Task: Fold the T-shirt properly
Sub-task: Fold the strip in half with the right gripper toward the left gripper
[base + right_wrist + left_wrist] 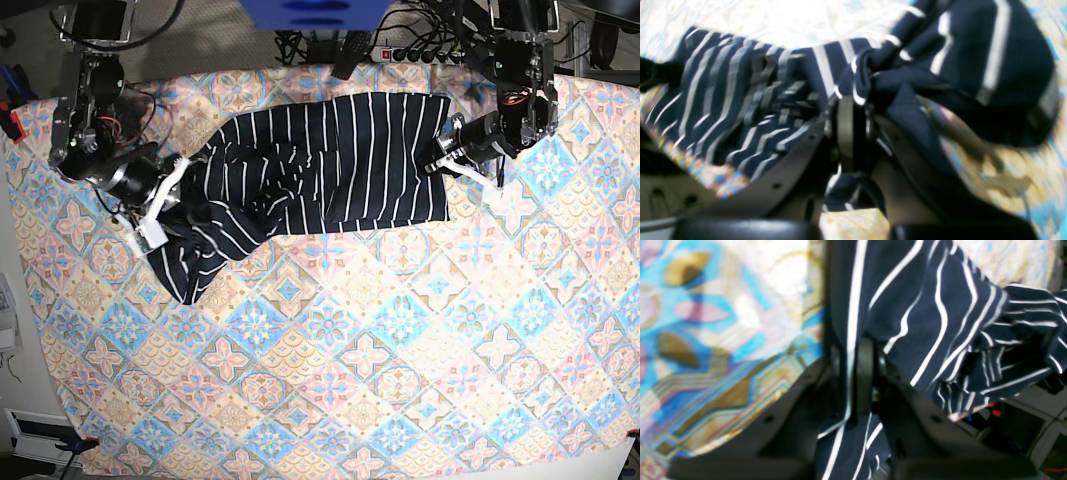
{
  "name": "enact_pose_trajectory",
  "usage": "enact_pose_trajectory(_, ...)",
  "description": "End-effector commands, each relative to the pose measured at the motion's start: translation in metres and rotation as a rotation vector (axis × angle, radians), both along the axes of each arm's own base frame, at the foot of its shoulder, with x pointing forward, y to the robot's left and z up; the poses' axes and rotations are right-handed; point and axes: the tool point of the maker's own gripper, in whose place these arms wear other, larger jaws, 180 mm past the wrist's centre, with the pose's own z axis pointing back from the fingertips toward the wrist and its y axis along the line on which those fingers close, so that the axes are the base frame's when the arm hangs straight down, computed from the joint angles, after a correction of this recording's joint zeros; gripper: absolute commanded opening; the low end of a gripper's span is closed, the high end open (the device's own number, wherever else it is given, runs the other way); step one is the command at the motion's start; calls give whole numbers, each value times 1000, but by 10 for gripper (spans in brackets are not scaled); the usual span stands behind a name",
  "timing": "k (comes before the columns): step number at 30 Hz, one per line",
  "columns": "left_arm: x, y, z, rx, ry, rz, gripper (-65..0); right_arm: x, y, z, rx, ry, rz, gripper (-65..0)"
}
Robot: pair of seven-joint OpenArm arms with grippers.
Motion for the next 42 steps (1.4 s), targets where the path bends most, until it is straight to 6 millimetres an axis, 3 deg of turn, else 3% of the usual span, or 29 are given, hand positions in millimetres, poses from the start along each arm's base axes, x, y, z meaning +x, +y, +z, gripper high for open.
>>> enact_pose_trajectory(1, 6, -2, 5, 2, -23, -4, -650, 6, 14, 17, 39, -61, 36, -650)
enact_pose_trajectory(14, 13, -11, 1, 44, -30, -14, -650, -35, 139, 14, 210, 1, 304, -650)
enact_pose_trajectory(18, 16, -11, 2, 43, -36, -14, -650, -35, 149, 11, 145, -18, 361, -650)
enact_pose_trajectory(26, 22, -15, 3, 31, -48, 2, -650, -42, 188, 3, -44, -91, 575, -649)
enact_pose_trajectory(32, 30, -25, -8, -3, -32, 33, -650, -63, 205, -20, -169, -90, 710, -650)
enact_pose_trajectory(39, 27, -29, -17, -20, -1, 39, -650, -68, 233, -32, -282, -137, 859, -650)
enact_pose_trajectory(42, 25, -30, -17, -24, 4, 38, -650, -68, 238, -52, -374, -133, 936, -650)
